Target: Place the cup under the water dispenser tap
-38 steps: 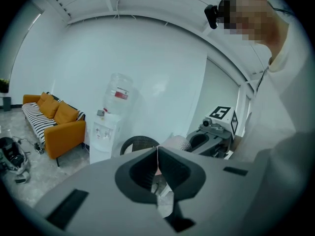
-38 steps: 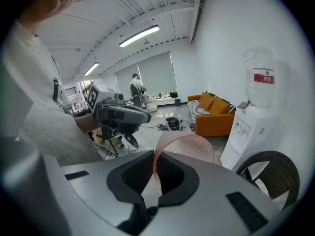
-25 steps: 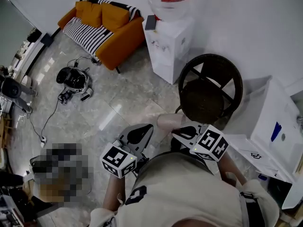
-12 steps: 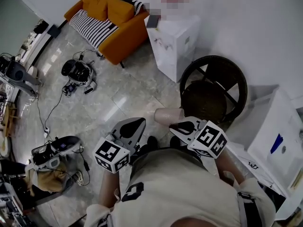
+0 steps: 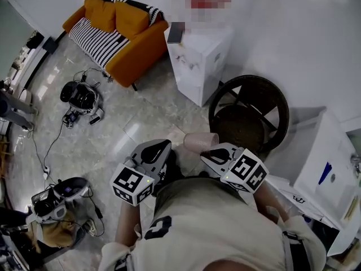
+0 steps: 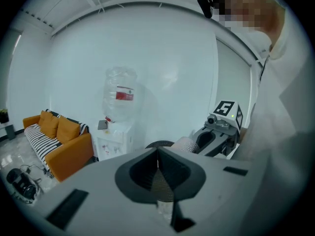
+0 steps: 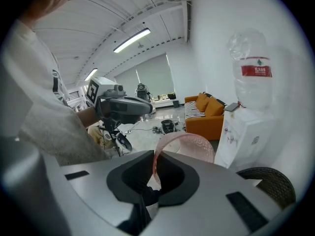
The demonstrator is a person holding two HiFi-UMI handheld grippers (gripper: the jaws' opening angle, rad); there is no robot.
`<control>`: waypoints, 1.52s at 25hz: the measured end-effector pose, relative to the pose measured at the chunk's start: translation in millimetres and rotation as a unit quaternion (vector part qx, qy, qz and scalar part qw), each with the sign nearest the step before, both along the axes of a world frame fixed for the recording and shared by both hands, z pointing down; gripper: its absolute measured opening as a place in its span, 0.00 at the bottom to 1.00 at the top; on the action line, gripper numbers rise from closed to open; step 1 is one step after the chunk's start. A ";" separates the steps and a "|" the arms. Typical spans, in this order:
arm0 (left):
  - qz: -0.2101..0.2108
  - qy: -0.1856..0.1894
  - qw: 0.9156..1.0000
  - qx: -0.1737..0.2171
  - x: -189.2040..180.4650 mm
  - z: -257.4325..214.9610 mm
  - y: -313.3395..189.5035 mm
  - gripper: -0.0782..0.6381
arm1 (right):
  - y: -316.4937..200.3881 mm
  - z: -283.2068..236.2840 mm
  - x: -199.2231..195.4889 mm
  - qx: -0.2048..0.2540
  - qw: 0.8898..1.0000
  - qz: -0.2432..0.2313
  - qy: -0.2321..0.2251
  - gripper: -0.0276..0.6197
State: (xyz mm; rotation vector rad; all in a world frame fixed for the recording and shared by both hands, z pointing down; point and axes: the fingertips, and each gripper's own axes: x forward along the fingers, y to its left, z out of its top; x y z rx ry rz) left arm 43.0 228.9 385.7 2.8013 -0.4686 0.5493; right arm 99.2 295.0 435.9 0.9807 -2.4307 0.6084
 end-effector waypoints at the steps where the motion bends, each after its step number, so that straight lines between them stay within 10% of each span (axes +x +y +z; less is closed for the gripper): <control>1: 0.006 0.005 1.000 -0.003 -1.7 0.9 -9.6 0.19 | -9.6 0.7 -2.3 -0.002 1.000 0.007 0.004 0.10; 24: 0.066 0.071 0.993 -0.064 -97.1 9.9 -229.8 0.19 | -223.4 8.1 -100.9 -0.055 0.992 0.061 0.091 0.10; 33: 0.074 0.061 0.992 -0.085 -69.9 22.8 -259.8 0.19 | -241.4 41.1 -66.0 -0.094 0.974 0.032 0.204 0.10; 38: 0.055 0.058 0.994 -0.071 -39.8 10.4 -294.4 0.19 | -277.0 55.2 -42.4 -0.091 0.977 0.034 0.189 0.10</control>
